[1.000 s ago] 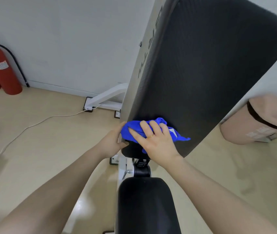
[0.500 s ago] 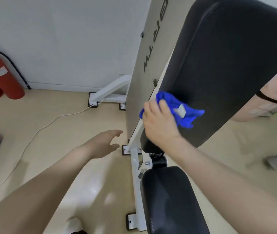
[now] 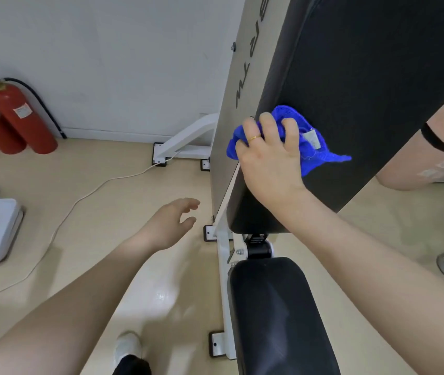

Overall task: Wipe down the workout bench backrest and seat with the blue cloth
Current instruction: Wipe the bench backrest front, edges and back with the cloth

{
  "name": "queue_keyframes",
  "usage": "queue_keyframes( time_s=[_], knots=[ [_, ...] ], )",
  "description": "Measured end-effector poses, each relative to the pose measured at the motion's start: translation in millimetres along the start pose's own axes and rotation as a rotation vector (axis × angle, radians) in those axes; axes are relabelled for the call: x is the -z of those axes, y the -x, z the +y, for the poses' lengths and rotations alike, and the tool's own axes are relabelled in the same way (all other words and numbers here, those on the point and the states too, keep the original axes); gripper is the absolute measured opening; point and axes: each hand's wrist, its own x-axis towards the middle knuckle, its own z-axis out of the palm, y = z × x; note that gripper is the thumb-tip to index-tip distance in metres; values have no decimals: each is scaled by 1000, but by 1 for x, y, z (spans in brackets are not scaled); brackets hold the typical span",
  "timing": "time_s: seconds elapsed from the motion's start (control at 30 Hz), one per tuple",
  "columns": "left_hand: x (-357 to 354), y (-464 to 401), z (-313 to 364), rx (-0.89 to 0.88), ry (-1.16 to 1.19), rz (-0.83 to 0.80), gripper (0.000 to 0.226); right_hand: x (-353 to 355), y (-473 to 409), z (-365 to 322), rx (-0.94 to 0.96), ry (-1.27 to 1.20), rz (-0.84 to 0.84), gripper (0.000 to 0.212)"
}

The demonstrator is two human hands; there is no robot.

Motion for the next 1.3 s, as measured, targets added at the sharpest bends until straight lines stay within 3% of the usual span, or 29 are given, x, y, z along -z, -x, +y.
queue_keyframes(
  time_s=[0.1, 0.27, 0.37, 0.47, 0.57, 0.67, 0.83, 0.9, 1.0, 1.1, 1.17, 1.3],
  knots=[
    [-2, 0, 10, 7, 53, 45, 37, -13, 12, -14, 13, 9, -39, 42],
    [-9, 10, 11, 21, 72, 47, 37, -43, 84, -62, 316, -64, -320, 28],
    [-9, 13, 18, 27, 91, 71, 37, -40, 85, -56, 436, -87, -364, 25],
    [-7, 11, 35, 3, 113, 109, 37, -23, 54, -18, 214, -122, -154, 21],
    [-7, 3, 50, -22, 139, 126, 38, -14, 23, 25, -79, -207, 112, 35],
    [-11, -2, 54, -21, 148, 133, 39, -26, 23, 30, -191, -308, 256, 46],
    [-32, -11, 42, 18, 137, 125, 38, -73, 107, -44, -178, -391, 170, 51],
    [-43, -14, 36, 32, 143, 122, 43, -87, 145, -72, -128, -348, 66, 51],
    [-57, -12, 31, 95, 178, 127, 58, -91, 177, -90, -51, -377, -125, 66],
    [-60, -9, 39, 100, 181, 121, 64, -81, 169, -71, -63, -415, -63, 56],
    [-54, -12, 53, 92, 183, 137, 67, -71, 143, -40, -183, -447, 45, 52],
    [-44, -23, 86, 10, 199, 161, 69, -57, 86, 35, -615, -563, 220, 56]
  ],
)
